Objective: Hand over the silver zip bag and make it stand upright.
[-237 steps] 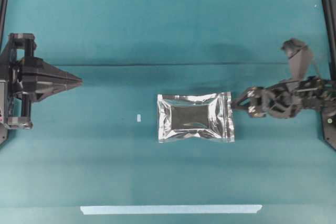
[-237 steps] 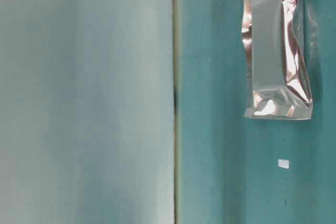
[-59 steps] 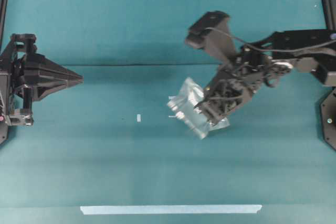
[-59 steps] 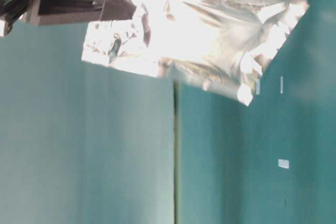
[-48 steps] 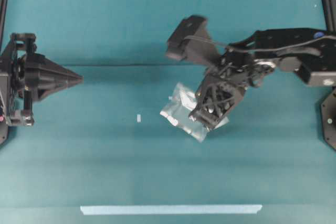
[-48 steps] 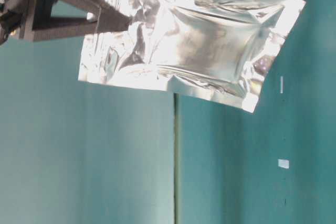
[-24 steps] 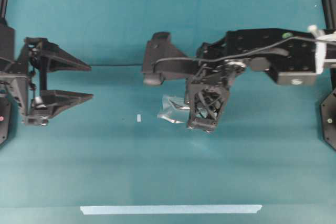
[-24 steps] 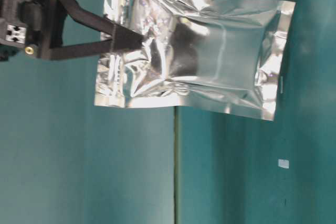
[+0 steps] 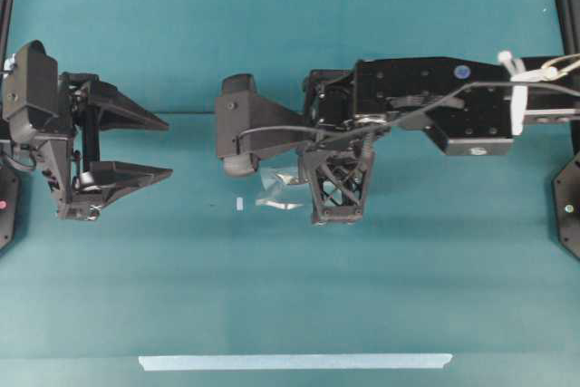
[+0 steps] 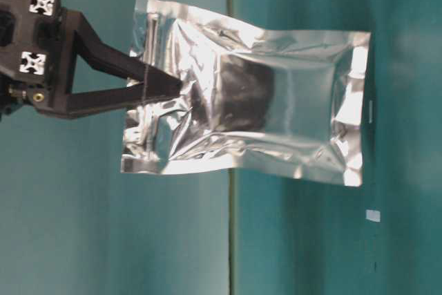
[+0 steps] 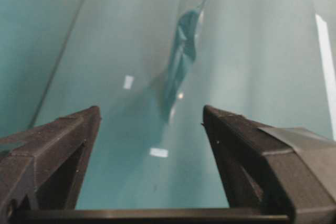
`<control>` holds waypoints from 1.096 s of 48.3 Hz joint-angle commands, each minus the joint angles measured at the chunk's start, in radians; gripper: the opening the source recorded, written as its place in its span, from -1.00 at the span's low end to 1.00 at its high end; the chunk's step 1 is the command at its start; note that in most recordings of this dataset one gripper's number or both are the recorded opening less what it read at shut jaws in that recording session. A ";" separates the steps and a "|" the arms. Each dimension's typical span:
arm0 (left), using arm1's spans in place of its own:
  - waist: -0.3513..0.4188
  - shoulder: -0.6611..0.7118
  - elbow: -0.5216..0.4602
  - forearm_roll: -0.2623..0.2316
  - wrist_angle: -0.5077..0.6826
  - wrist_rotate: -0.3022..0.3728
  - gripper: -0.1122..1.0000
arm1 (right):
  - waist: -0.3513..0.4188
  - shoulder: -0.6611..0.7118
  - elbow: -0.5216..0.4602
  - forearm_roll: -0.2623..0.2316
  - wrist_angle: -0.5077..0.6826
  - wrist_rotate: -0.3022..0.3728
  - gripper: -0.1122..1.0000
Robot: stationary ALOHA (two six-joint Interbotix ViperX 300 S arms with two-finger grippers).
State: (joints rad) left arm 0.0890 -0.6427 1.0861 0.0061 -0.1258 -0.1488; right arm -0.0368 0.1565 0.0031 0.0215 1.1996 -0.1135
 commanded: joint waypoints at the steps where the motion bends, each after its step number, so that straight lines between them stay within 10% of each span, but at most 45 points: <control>1: 0.003 -0.002 -0.011 0.002 -0.011 0.000 0.80 | 0.009 -0.006 -0.020 -0.005 0.009 -0.015 -0.78; 53: 0.003 -0.002 -0.008 0.002 -0.014 0.003 0.80 | 0.005 0.012 -0.009 -0.055 -0.028 -0.005 -0.78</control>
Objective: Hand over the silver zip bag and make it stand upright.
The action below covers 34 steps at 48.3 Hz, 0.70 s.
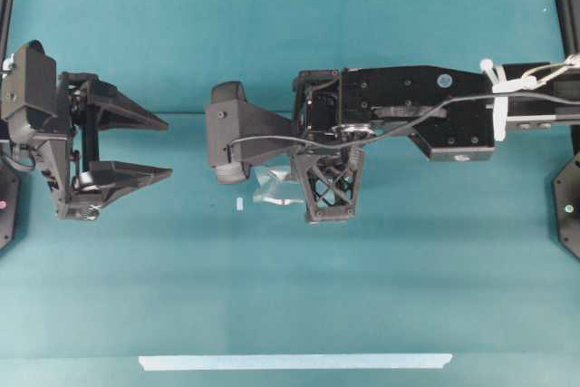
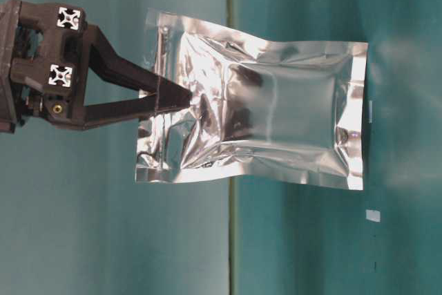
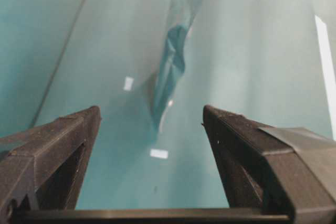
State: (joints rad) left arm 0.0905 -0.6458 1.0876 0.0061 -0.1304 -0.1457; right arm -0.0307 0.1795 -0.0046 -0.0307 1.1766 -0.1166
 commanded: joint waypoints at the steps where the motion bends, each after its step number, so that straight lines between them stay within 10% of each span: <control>1: 0.002 0.000 -0.008 0.002 -0.009 0.000 0.80 | -0.002 -0.011 -0.002 -0.003 -0.005 0.000 -0.78; 34: -0.031 0.097 -0.009 0.002 -0.107 0.002 0.80 | 0.008 0.002 -0.031 0.002 0.025 0.003 -0.78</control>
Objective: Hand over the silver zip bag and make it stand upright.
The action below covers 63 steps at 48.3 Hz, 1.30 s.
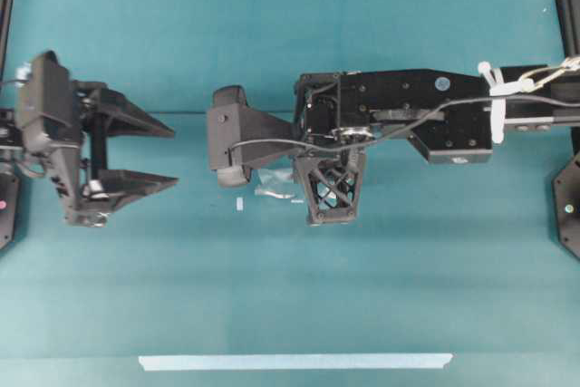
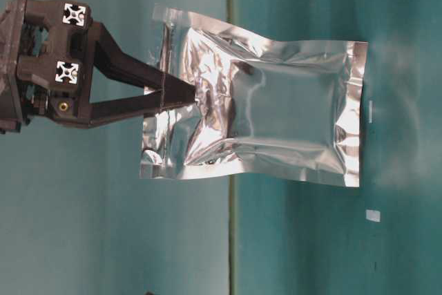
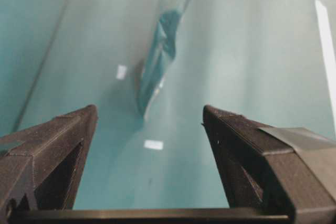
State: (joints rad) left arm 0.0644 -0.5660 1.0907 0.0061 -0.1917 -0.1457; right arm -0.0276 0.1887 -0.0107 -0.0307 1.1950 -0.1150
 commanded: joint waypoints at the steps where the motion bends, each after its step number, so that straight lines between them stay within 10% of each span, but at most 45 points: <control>1: -0.005 0.021 -0.012 0.002 -0.060 0.002 0.80 | 0.005 -0.005 -0.028 0.003 0.009 0.002 -0.78; 31: -0.028 0.319 -0.020 0.002 -0.383 -0.081 0.89 | 0.005 0.012 -0.051 0.003 0.031 -0.002 -0.78; 63: -0.043 0.425 -0.051 0.002 -0.403 -0.084 0.89 | 0.011 0.014 -0.018 0.005 0.006 0.003 -0.78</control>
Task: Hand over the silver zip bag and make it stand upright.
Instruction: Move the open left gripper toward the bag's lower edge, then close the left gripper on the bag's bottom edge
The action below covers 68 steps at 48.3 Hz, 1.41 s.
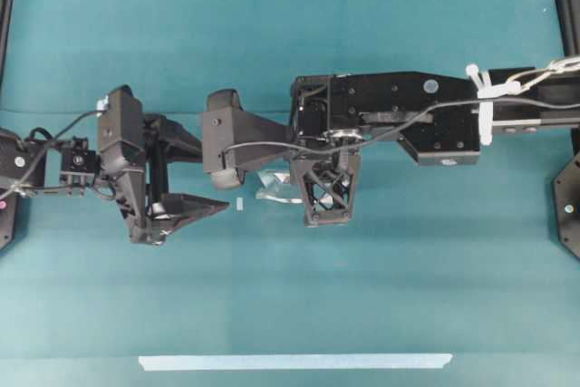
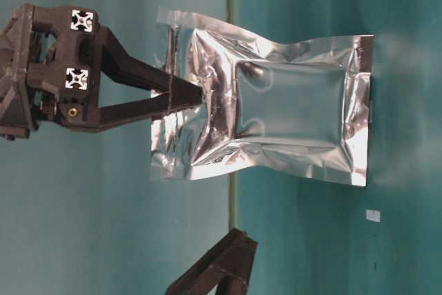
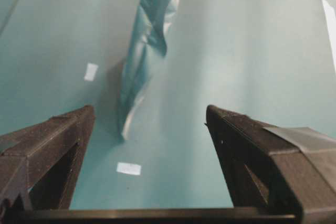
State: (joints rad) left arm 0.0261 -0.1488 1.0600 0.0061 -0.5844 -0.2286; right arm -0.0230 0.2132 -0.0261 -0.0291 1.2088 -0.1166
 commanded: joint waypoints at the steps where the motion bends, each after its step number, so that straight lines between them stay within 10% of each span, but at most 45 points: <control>1: -0.005 0.012 -0.023 0.002 -0.012 -0.002 0.89 | 0.006 -0.011 -0.003 0.003 -0.009 0.005 -0.78; 68: 0.002 0.377 -0.238 0.002 -0.163 -0.031 0.90 | 0.023 -0.012 0.006 0.003 -0.029 0.028 -0.78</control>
State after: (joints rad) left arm 0.0291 0.2270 0.8452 0.0061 -0.7348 -0.2577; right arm -0.0031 0.2117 -0.0169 -0.0276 1.1842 -0.0966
